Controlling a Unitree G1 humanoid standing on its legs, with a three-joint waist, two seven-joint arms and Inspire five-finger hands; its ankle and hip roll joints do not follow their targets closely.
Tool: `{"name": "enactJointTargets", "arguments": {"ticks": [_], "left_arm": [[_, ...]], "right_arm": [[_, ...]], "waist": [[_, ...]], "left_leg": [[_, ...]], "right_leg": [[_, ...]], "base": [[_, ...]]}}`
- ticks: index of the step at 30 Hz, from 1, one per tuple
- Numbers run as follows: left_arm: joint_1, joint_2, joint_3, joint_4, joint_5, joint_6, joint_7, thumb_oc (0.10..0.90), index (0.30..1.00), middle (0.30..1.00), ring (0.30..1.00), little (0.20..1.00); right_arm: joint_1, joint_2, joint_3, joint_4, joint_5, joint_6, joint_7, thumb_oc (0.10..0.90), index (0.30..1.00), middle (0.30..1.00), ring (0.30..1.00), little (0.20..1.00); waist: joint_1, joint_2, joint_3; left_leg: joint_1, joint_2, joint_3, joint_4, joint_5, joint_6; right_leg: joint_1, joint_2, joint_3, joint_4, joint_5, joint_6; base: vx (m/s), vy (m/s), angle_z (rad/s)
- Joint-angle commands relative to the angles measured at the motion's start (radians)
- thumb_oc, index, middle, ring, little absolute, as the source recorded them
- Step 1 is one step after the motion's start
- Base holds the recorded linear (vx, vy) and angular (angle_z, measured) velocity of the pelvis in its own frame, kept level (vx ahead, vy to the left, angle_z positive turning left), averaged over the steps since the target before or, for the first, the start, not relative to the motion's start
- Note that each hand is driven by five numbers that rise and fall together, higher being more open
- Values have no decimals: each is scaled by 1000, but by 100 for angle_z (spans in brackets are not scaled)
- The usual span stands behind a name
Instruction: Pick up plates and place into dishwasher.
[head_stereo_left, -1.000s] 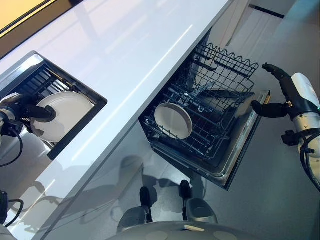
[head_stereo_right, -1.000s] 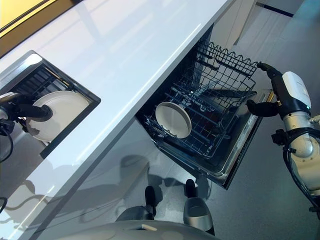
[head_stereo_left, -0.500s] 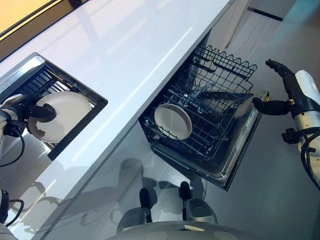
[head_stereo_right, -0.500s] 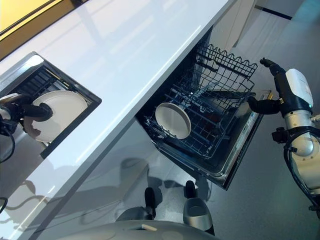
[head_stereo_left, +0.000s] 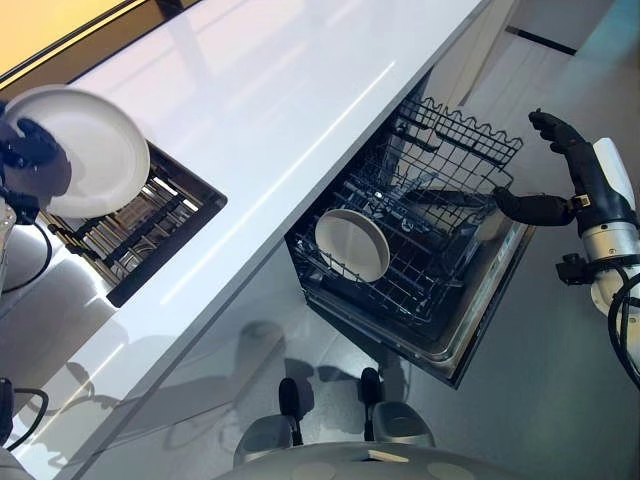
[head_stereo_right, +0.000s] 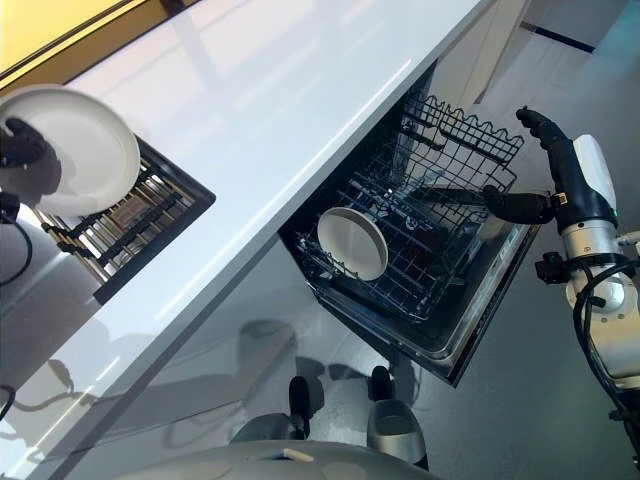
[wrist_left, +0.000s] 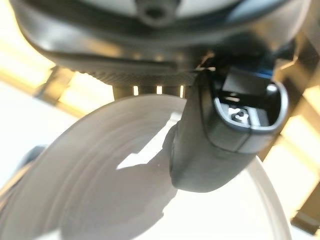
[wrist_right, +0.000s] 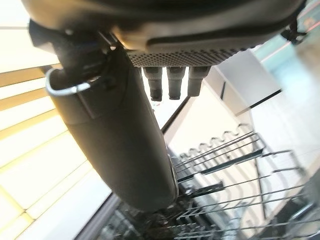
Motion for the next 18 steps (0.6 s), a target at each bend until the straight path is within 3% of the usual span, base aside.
{"name": "enactJointTargets", "arguments": {"ticks": [1, 6, 11, 15, 18], "left_arm": [[-38, 180, 87, -66, 127, -102, 165, 100, 300, 300, 300, 200], [2, 149, 143, -237, 66, -140, 205, 100, 300, 300, 300, 200], [30, 26, 203, -430, -23, -276, 234, 100, 300, 300, 300, 200], [17, -53, 192, -529, -47, -370, 238, 100, 300, 300, 300, 200], [-5, -97, 163, -578, -81, -396, 204, 100, 300, 300, 300, 200]], "right_arm": [[-93, -30, -25, -66, 77, -113, -26, 800, 900, 900, 900, 900], [-100, 14, -19, -89, 128, -122, 3, 800, 900, 900, 900, 900], [-127, 89, 0, -114, 237, -139, 70, 800, 900, 900, 900, 900], [-158, 138, 21, -138, 305, -144, 100, 800, 900, 900, 900, 900], [-186, 161, 30, -156, 359, -149, 117, 800, 900, 900, 900, 900]], "waist": [[1, -3, -173], [14, -5, -185], [20, -10, -195], [16, -12, -204], [12, -15, -208]], "left_leg": [[8, -76, 2, 1, -44, 18], [11, -75, -9, 1, -45, 16], [13, -74, -19, 1, -45, 13], [16, -74, -17, 1, -46, 11], [18, -73, -17, 1, -46, 10]], "right_leg": [[9, 16, -24, 16, 4, 53], [17, 17, -32, 17, -3, 49], [23, 19, -36, 15, -4, 43], [26, 19, -35, 14, -3, 41], [26, 20, -32, 14, 0, 42]], "base": [[0, 0, 0], [3, -23, 4], [2, -22, 5], [1, -13, 3], [0, 0, 0]]}}
